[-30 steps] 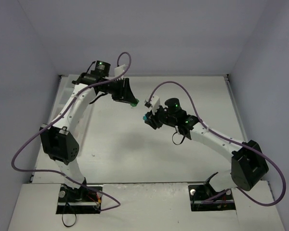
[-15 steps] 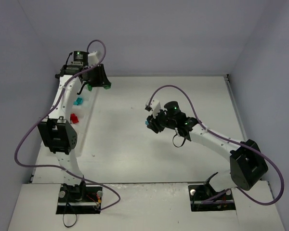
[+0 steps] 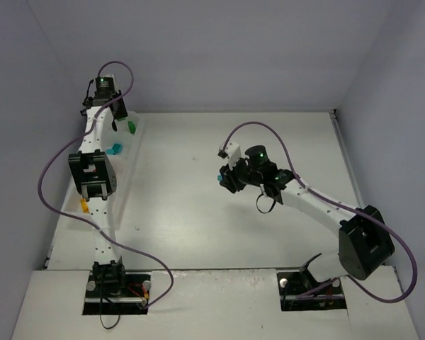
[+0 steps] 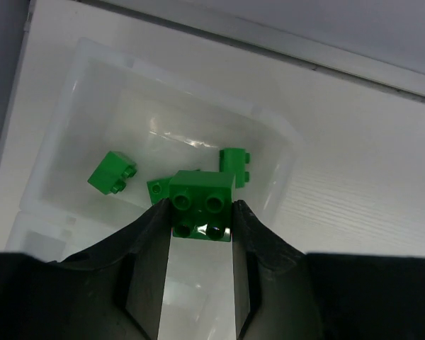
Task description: Sort the legos into containers by color
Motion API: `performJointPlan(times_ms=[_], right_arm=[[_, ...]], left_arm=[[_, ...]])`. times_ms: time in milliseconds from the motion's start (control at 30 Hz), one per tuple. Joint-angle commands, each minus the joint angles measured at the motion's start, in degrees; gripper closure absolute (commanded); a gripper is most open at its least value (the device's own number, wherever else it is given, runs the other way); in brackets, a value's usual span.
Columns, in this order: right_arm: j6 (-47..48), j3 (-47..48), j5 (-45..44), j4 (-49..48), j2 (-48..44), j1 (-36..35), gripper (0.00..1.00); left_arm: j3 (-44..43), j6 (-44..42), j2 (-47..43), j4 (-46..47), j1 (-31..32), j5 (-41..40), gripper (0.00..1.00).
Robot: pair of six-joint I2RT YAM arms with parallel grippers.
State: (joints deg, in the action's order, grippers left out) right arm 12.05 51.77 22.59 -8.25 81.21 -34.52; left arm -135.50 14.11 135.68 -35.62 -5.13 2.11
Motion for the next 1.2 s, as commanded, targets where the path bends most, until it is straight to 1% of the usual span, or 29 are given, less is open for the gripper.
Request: performJointPlan(times_ms=[0, 33, 67, 167, 200, 300, 333, 367, 433, 500, 533, 567, 600, 667, 700, 733, 767, 833, 867, 900, 933, 1000, 1100, 1167], right_arm=[[-1.4, 3.0, 1.1, -1.2, -2.5, 0.8, 1.0], [-1.7, 2.6, 1.0, -1.1, -2.9, 0.9, 1.0], [-1.8, 2.5, 0.9, -1.0, -3.2, 0.9, 1.0], [-2.4, 1.8, 0.5, -0.9, -4.0, 0.9, 1.0], [-2.4, 1.8, 0.4, -0.7, -4.2, 0.9, 1.0], [-2.2, 1.9, -0.4, -0.6, -5.1, 0.9, 1.0], [-1.9, 2.0, -0.5, -0.5, -5.1, 0.9, 1.0], [-1.9, 2.5, -0.4, -0.5, -5.3, 0.9, 1.0], [-1.4, 2.9, -0.4, -0.5, -5.7, 0.9, 1.0], [-1.0, 3.6, -0.4, -0.6, -6.1, 0.9, 1.0], [-0.4, 4.0, -0.4, -0.5, -6.2, 0.9, 1.0], [-0.1, 4.6, -0.4, -0.6, -6.2, 0.9, 1.0], [0.2, 4.9, -0.3, -0.7, -6.4, 0.9, 0.99], [1.0, 5.4, -0.1, -1.0, -6.4, 0.9, 0.99], [1.3, 5.8, -0.2, -1.1, -6.4, 0.9, 0.99], [1.7, 6.0, -0.1, -1.2, -6.3, 0.9, 0.99], [1.7, 6.3, 0.1, -1.2, -6.3, 0.9, 0.99], [2.0, 6.6, 0.3, -1.4, -6.2, 0.9, 0.99], [2.2, 6.8, 0.5, -1.4, -6.2, 0.9, 0.99], [2.4, 7.0, 0.7, -1.5, -6.2, 0.9, 0.99], [2.4, 7.3, 0.9, -1.5, -6.1, 0.9, 0.99], [2.6, 7.7, 1.5, -1.5, -5.9, 0.8, 0.99], [2.8, 8.1, 1.8, -1.6, -5.9, 0.8, 0.99], [2.9, 8.2, 1.9, -1.6, -6.1, 0.8, 0.99]], left_arm=[[-4.8, -0.4, -1.2, 4.6, -0.3, -4.0, 0.81], [-4.7, -0.3, -0.9, 5.4, -0.4, -3.9, 0.75], [-4.8, -0.3, -0.8, 5.6, -0.5, -3.9, 0.67], [-4.7, -0.4, -0.8, 5.5, -0.6, -4.0, 0.55], [-4.4, -0.3, -1.5, 5.4, -0.6, -3.6, 0.48], [0.3, 0.0, -5.0, 6.2, -0.6, -2.1, 0.38], [1.6, 0.2, -6.0, 6.4, -0.6, -2.1, 0.37], [2.6, 0.5, -7.1, 6.2, -0.6, 0.3, 0.37], [4.4, 1.0, -10.1, 3.5, -0.5, 2.7, 0.37], [6.4, 2.8, -14.0, 1.4, -0.3, 11.5, 0.37], [9.2, 3.5, -15.4, 1.1, 0.2, 14.7, 0.37], [10.9, 4.3, -18.6, 0.9, 0.7, 21.5, 0.37], [12.5, 4.8, -20.1, 0.5, 1.4, 25.2, 0.37], [16.7, 5.7, -24.2, -0.5, 4.2, 30.4, 0.37], [18.0, 5.7, -25.5, -1.5, 5.1, 35.7, 0.36], [20.6, 6.0, -28.0, -1.7, 7.4, 37.8, 0.37], [21.7, 6.3, -29.1, -2.2, 10.2, 41.7, 0.37], [23.6, 7.1, -30.7, -2.4, 13.0, 45.1, 0.37], [25.0, 7.4, -31.8, -2.6, 16.0, 46.7, 0.37], [25.5, 7.6, -32.2, -2.9, 17.6, 49.2, 0.37], [25.8, 7.6, -32.7, -3.1, 19.1, 49.9, 0.36], [26.7, 7.1, -32.9, -4.5, 23.2, 50.9, 0.36], [28.1, 5.4, -33.2, -5.9, 26.8, 50.5, 0.36], [28.9, 5.0, -33.4, -6.3, 28.0, 50.4, 0.36]])
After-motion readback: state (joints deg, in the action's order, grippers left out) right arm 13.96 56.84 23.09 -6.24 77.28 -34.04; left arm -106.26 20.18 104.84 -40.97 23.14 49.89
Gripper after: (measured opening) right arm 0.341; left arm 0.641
